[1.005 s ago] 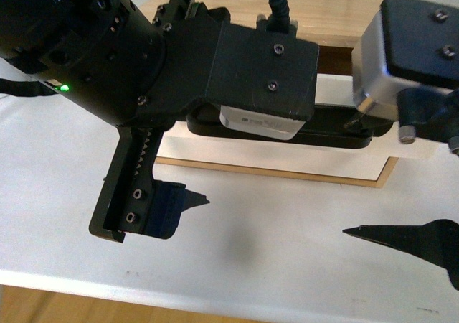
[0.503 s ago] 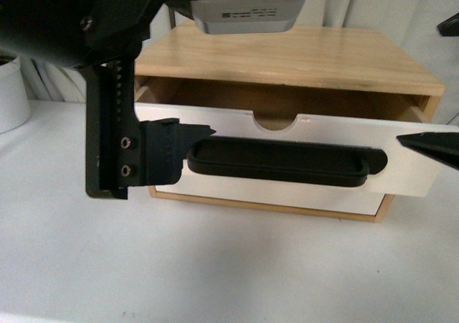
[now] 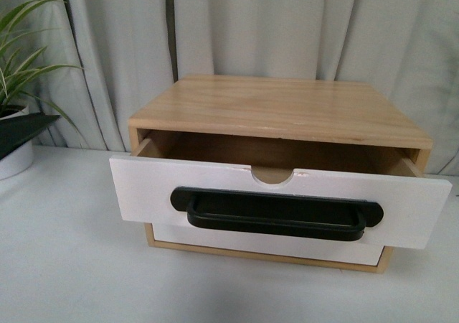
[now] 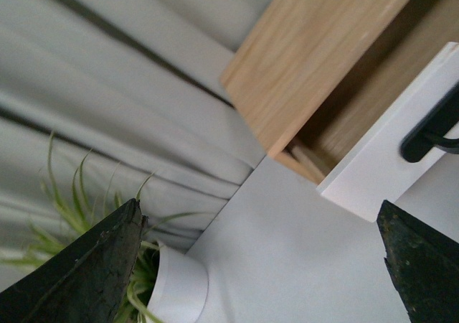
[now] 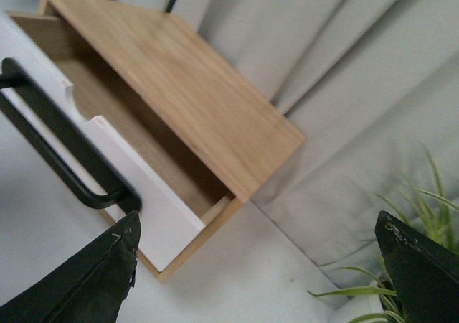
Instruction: Pull drawer
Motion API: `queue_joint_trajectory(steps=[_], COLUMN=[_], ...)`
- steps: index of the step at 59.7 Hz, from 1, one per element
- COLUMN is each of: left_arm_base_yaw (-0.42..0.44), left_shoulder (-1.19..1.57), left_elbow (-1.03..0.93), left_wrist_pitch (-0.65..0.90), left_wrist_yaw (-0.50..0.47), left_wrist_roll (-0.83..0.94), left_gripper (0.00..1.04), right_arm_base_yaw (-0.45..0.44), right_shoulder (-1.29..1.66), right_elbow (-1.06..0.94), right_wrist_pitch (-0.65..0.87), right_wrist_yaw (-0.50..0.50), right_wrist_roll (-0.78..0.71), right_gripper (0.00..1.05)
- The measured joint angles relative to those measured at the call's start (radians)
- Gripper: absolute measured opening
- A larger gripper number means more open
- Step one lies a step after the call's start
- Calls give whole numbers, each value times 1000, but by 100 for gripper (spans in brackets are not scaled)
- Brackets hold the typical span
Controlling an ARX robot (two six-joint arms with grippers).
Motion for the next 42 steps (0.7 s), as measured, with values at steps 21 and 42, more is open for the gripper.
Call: queue_joint_trajectory(steps=[21, 42], left_arm_base_yaw=[36, 143], left_shoulder=[-367, -451], left_elbow=[-277, -300], left_wrist_pitch=[93, -47], left_wrist_yaw=[-377, -106], left_wrist_roll=[-382, -713], left_gripper=[99, 76], right_arm_base_yaw=[-224, -181], right_shoulder=[-366, -386], right_elbow=[-160, -163], right_wrist_pitch=[-46, -170], right_wrist_yaw=[109, 208], right_wrist_roll=[312, 541], right_gripper=[96, 74])
